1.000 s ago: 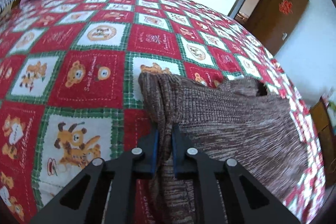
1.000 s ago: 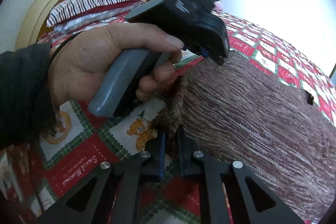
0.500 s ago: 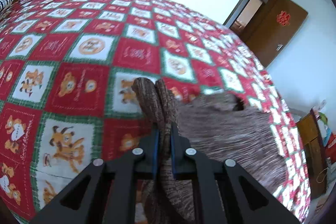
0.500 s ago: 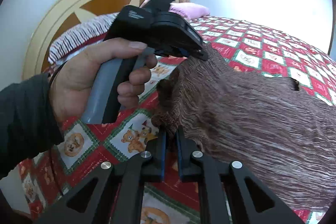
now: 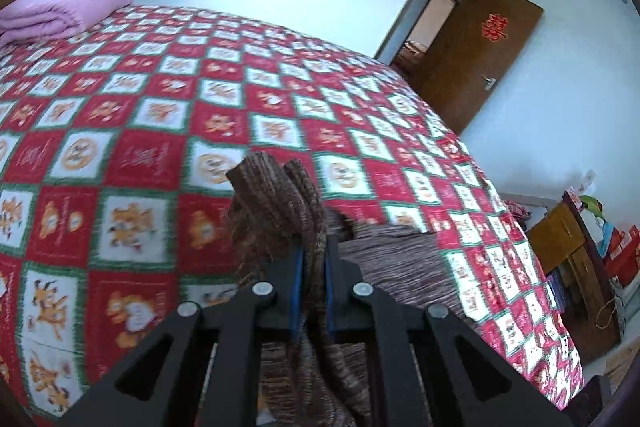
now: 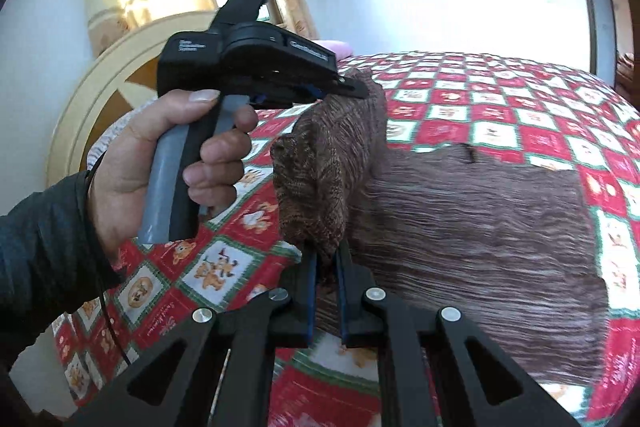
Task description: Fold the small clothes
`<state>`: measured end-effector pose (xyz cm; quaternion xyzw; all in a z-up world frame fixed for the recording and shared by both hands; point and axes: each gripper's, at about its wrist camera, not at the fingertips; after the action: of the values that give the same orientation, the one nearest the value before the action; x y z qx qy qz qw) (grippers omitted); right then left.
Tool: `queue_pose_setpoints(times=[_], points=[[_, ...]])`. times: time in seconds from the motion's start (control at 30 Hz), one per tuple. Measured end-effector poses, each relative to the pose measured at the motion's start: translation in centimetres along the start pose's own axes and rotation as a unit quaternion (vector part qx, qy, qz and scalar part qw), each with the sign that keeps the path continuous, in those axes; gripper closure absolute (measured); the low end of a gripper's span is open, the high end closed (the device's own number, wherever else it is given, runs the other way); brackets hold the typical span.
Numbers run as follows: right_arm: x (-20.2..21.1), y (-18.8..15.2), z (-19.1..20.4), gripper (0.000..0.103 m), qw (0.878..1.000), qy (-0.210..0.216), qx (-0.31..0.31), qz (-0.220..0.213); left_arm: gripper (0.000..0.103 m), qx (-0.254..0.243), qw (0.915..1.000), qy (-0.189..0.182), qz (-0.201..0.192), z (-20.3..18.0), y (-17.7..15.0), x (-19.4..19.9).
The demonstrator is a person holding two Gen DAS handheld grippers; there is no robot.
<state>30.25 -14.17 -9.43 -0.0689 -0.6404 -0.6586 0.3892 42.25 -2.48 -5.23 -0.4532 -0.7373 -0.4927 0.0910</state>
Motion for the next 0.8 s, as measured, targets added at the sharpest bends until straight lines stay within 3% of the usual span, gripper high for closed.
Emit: queue_pose_setpoints(times=[0.43,0.8], points=[[4.2,-1.4,-7.6,0.096,0.998,-0.034,-0.056,-0.004,0.094,-0.035,0.9983,-0.039,0.026,-7.4,-0.1,-5.4],[5.5,-3.2,-11.9,0.096,0.994,-0.055,-0.092,0.013,0.094,-0.059,0.9949,-0.053,0.062,-11.1,-1.1,-10.2]])
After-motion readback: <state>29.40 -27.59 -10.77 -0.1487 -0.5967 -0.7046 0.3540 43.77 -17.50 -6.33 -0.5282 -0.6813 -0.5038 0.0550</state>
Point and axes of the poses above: each gripper's, at about its wrist camera, not at the fingertips, and x roughly against the way its jaws point, z to its left, y to its top, and after that the axes turned 7 degrees about -y, right-handed
